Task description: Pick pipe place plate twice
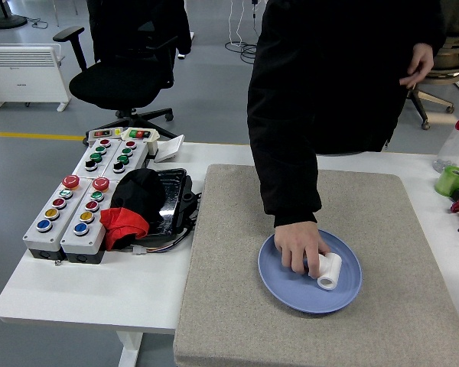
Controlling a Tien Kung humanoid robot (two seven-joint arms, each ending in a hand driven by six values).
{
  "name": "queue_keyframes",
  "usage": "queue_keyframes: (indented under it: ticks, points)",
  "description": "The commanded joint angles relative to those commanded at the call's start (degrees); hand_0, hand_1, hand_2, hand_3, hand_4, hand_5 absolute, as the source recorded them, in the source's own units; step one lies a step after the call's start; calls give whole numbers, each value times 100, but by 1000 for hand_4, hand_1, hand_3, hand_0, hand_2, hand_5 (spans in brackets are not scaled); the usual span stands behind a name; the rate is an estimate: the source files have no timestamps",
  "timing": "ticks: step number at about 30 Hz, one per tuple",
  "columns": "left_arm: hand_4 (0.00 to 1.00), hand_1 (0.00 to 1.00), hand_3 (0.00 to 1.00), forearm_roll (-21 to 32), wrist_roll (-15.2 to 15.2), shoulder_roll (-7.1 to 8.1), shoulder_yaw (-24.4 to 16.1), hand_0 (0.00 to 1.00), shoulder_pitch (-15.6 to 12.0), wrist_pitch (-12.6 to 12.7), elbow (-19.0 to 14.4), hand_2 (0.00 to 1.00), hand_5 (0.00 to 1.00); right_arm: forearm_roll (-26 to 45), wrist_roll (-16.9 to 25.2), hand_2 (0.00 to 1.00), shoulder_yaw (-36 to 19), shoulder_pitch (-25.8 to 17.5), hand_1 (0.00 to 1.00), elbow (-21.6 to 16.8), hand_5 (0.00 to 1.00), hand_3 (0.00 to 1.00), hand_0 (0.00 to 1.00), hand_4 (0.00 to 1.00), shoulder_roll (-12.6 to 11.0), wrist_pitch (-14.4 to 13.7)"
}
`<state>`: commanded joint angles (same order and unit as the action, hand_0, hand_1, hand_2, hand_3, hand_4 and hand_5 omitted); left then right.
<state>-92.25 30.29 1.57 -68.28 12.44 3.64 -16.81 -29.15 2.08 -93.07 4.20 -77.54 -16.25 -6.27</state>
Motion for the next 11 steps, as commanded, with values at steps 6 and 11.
queue_keyframes:
  ticks: [6,11]
  points:
    - [399,624,571,7,-24,2,0,656,8,18,10,640,998,-129,-293,869,-26,-3,831,-14,842,817,897,605,-15,130]
    - [399,624,571,-36,-33,-13,-28,656,1,32,14,640,998,-223,-443,912,-52,-8,870,-19,860,816,947,615,-22,198]
